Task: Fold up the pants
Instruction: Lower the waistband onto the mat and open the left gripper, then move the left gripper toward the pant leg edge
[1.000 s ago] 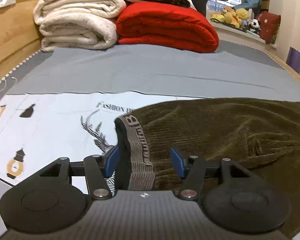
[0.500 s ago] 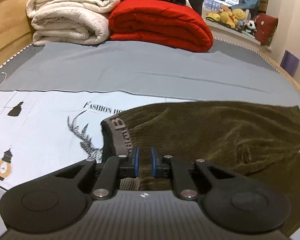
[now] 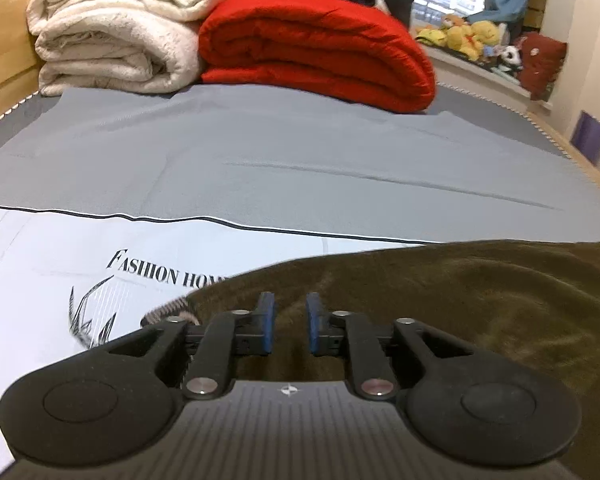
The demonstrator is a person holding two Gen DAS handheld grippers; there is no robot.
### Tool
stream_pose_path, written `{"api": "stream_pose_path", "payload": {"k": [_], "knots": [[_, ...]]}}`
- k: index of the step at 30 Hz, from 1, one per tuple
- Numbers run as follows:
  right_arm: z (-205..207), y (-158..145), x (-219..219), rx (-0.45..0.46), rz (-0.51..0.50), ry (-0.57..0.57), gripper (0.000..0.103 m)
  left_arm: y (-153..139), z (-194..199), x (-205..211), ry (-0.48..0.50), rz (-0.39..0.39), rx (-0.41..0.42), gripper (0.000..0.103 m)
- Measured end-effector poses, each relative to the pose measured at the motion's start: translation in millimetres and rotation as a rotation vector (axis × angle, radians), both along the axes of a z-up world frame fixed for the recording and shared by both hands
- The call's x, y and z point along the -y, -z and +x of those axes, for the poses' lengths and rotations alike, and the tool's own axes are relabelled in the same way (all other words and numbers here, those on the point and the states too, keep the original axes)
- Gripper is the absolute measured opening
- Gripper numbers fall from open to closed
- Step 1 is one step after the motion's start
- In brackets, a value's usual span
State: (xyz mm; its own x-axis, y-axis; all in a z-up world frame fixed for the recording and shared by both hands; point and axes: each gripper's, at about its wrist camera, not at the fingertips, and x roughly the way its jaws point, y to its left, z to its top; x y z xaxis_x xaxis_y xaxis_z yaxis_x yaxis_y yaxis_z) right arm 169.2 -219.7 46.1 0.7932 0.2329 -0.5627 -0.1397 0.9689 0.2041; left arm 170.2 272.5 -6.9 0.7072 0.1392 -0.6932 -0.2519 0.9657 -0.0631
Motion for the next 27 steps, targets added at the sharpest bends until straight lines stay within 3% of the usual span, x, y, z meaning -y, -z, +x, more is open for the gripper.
{"api": "stream_pose_path", "payload": {"k": [2,8,13,17,20,22,23,24,27], "knots": [[-1.2,1.6,-0.9,-0.001,-0.020,-0.003,0.043,10.6,15.2,-7.8,-0.025,0.012,-0.016,0.055],[5.4,10.1,0.3,-0.033,-0.046,0.011,0.043,32.8,54.6,-25.2,-0.012,0.034,-0.036,0.079],[13.1,17.3,-4.7,-0.051,-0.094,-0.014,0.043,49.4,78.5,-32.1,0.016,0.013,-0.060,0.081],[18.9,22.5,-5.8,-0.074,-0.111,-0.018,0.043,62.4,89.5,-39.1,0.043,-0.047,-0.092,0.081],[21.5,25.4,-6.7,-0.090,-0.119,-0.018,0.043,68.0,92.7,-40.1,0.058,-0.037,-0.098,0.080],[21.8,26.6,-7.6,-0.093,-0.126,-0.022,0.043,65.8,92.0,-38.5,0.078,-0.047,-0.088,0.059],[22.0,26.6,-7.7,-0.094,-0.128,-0.021,0.043,63.4,90.6,-35.9,0.102,-0.064,-0.076,0.027],[22.2,26.3,-7.7,-0.096,-0.127,-0.020,0.043,60.5,89.5,-32.1,0.123,-0.067,-0.070,0.010],[21.4,25.1,-7.8,-0.095,-0.118,-0.015,0.043,49.6,83.7,-13.5,0.161,0.024,-0.061,0.003]]}}
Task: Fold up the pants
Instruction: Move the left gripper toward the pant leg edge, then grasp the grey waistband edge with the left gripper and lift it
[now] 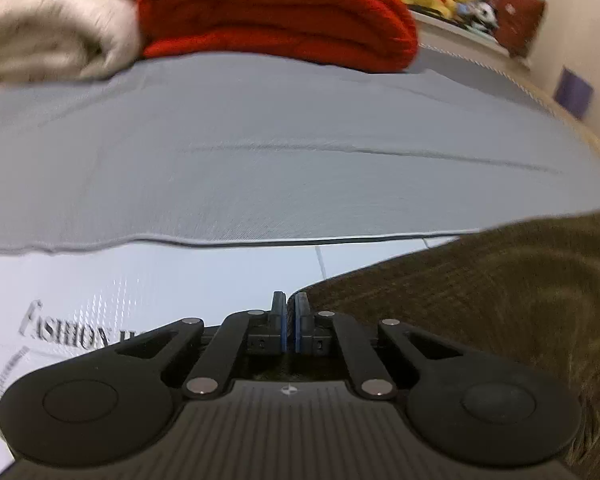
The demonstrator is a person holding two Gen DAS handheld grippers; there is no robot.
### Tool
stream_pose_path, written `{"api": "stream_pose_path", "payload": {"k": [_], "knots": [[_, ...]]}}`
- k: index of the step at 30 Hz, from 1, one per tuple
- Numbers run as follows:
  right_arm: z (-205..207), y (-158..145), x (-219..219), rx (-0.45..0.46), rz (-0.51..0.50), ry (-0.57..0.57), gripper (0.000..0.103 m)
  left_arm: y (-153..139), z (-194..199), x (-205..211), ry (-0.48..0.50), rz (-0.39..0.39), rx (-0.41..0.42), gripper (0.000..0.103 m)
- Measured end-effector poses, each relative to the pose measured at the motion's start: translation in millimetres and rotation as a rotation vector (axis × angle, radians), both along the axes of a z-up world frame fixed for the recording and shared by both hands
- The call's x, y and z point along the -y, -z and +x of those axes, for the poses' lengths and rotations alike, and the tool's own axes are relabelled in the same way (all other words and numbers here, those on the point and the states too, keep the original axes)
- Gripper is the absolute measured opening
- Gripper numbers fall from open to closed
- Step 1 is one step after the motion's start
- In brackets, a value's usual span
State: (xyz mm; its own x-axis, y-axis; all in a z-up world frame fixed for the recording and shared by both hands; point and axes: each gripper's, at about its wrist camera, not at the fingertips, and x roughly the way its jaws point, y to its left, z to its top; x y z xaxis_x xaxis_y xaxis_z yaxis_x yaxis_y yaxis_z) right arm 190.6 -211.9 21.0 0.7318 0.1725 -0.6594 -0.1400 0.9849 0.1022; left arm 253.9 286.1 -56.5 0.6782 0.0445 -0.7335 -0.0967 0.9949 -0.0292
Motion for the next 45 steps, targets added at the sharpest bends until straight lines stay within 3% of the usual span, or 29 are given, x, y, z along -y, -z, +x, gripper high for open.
{"api": "stream_pose_path", "payload": {"k": [7,12,16,19,21,22,24,26,28,31,33,37,45], "knots": [[-7.4,-3.3,3.8,-0.004,0.032,0.035,0.043,-59.0,-47.5,33.6,0.030,0.038,0.061,0.002],[-21.5,-4.4,10.2,-0.020,0.065,0.056,0.043,-105.4,-144.6,77.7,0.136,0.019,0.073,0.002],[-40.7,-6.5,14.3,-0.013,0.062,0.049,0.043,-97.6,-235.4,112.0,0.251,0.029,-0.011,0.000],[-52.8,-4.9,17.5,-0.033,0.072,0.045,0.043,-76.2,-275.4,119.9,0.289,0.007,-0.115,0.002],[-57.9,-4.0,17.4,-0.038,0.060,0.038,0.043,-73.0,-286.6,105.4,0.225,-0.054,-0.120,0.006],[-59.4,-3.6,17.3,-0.040,0.050,0.039,0.043,-73.1,-289.3,90.9,0.160,-0.140,-0.121,0.010],[-60.9,-2.3,18.7,-0.048,0.044,0.049,0.043,-65.8,-290.5,63.7,0.060,-0.320,-0.160,0.031],[-60.5,-1.2,22.0,-0.059,0.055,0.069,0.043,-54.0,-286.9,49.6,-0.025,-0.361,-0.217,0.040],[-59.4,-1.1,25.0,-0.063,0.074,0.094,0.043,-45.5,-281.0,37.8,-0.112,-0.384,-0.247,0.041],[-58.4,-1.1,29.8,-0.066,0.116,0.129,0.043,-33.4,-264.1,18.7,-0.212,-0.506,-0.265,0.050],[-57.5,-1.0,32.1,-0.071,0.145,0.141,0.043,-30.6,-251.5,12.1,-0.266,-0.528,-0.267,0.064],[-53.8,-2.3,32.8,-0.063,0.181,0.146,0.043,-26.2,-233.5,9.8,-0.355,-0.528,-0.274,0.073],[-16.5,-5.8,38.6,-0.026,0.291,0.142,0.041,-14.2,-207.2,2.3,-0.490,-0.453,-0.346,0.071]]}}
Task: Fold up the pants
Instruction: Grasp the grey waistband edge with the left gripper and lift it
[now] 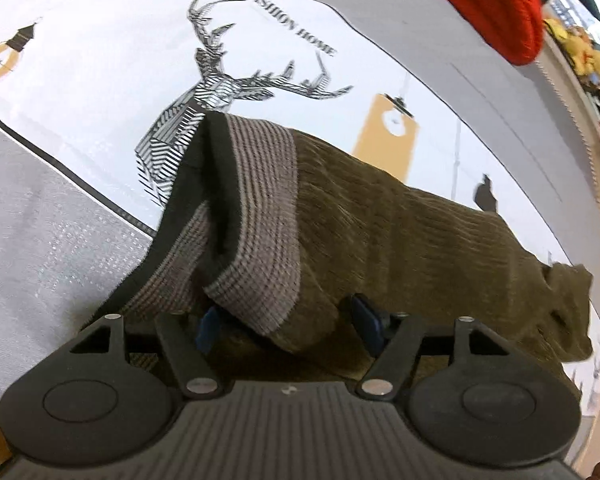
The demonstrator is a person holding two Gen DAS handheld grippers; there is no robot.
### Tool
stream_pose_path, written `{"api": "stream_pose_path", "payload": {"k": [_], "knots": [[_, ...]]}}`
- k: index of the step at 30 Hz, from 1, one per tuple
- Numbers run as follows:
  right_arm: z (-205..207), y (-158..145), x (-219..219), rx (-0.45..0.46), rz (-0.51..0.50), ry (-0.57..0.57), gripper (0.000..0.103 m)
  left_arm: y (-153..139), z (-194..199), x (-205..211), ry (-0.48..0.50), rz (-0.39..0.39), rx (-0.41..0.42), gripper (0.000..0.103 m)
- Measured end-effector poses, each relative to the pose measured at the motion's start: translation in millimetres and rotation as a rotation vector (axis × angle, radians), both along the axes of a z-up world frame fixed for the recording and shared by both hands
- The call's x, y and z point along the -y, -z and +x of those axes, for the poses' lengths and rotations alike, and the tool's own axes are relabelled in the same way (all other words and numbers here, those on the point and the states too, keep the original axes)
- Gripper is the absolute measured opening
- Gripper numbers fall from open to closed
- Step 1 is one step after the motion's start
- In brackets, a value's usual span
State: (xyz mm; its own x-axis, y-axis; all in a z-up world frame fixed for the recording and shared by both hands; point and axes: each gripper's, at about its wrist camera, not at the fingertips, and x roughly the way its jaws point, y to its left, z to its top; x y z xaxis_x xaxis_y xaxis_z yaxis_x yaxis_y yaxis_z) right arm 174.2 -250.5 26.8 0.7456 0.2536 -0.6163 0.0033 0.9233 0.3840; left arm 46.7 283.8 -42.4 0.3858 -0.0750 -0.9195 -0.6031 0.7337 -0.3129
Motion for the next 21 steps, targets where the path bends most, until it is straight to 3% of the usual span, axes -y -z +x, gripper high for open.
{"api": "stream_pose_path", "payload": {"k": [1,6,13,21], "knots": [[8.6,1.2,2.0,-0.001,0.024,0.005,0.041,0.1,1.1,-1.7,-0.004,0.004,-0.002,0.070],[62.7,18.1,7.4,-0.025,0.134,0.039,0.041,-1.4,5.4,-7.7,0.012,0.041,-0.004,0.037],[134.0,62.1,0.5,-0.137,0.219,0.057,0.043,-8.0,15.4,11.1,0.112,0.205,0.008,0.034],[183.2,100.0,-19.0,-0.204,0.279,0.087,0.045,-2.6,16.7,7.9,0.116,0.199,0.003,0.034]]}}
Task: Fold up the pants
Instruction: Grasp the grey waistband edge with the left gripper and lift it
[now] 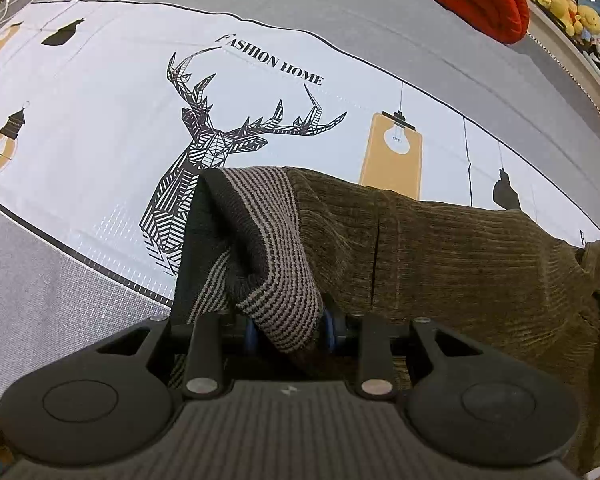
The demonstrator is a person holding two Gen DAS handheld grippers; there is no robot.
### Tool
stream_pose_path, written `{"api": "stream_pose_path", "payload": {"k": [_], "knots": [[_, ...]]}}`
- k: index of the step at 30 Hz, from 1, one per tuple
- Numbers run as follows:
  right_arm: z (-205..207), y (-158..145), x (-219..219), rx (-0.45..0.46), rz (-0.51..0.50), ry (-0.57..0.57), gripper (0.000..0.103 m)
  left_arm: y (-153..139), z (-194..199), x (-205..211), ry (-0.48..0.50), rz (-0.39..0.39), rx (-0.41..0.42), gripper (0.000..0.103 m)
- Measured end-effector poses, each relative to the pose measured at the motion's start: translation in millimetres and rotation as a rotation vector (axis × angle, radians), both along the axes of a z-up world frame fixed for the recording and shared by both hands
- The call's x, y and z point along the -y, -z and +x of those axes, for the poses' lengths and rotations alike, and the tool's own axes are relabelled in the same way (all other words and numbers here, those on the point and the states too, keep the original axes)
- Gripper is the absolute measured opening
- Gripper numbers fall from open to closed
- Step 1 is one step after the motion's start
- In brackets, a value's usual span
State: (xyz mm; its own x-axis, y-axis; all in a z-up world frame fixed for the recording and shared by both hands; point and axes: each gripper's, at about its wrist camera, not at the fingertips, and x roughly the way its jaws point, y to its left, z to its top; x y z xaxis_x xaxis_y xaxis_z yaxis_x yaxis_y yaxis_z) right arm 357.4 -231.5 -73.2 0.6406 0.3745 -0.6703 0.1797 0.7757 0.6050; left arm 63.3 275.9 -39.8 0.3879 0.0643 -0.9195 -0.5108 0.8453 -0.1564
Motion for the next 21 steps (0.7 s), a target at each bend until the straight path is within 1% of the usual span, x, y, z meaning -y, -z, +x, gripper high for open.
{"api": "stream_pose_path", "payload": {"k": [1,3,5,8,9,12,15,17,18,20,21], "knots": [[3.3,4.3,-2.6,-0.003,0.000,-0.002,0.044,-0.3,-0.4,0.4,0.004,0.002,0.001,0.034],[5.5,8.6,-6.0,0.001,-0.022,-0.008,0.022,-1.3,-1.0,0.8,0.012,0.006,0.003,0.034],[1.8,4.6,-4.5,0.020,-0.038,0.000,0.006,-3.3,-1.2,1.6,0.015,0.006,0.007,0.033],[-15.7,-20.5,7.6,0.060,-0.021,0.029,0.006,-10.4,-4.0,0.8,0.011,0.004,0.030,0.032],[-25.0,-32.4,10.2,0.066,-0.033,0.033,0.006,-14.1,-6.0,-0.2,0.008,0.004,0.044,0.030],[-62.3,-69.4,18.3,0.079,-0.115,0.023,0.006,-28.1,-17.1,-5.2,-0.003,-0.003,0.097,0.028],[-112.0,-89.4,32.0,0.047,-0.156,0.015,0.005,-39.9,-32.9,-10.3,-0.005,-0.013,0.137,0.026],[-152.3,-92.8,37.8,0.020,-0.215,-0.013,0.005,-44.8,-47.2,-14.2,-0.002,-0.016,0.153,0.024],[-173.3,-90.1,40.3,-0.008,-0.246,-0.035,0.005,-46.0,-54.6,-16.6,0.001,-0.014,0.156,0.024],[-202.3,-80.3,44.6,-0.076,-0.277,-0.086,0.004,-44.5,-68.3,-21.8,0.008,-0.005,0.138,0.024],[-214.4,-71.4,43.8,-0.123,-0.293,-0.131,0.004,-41.6,-73.2,-24.5,0.010,-0.006,0.119,0.024]]}}
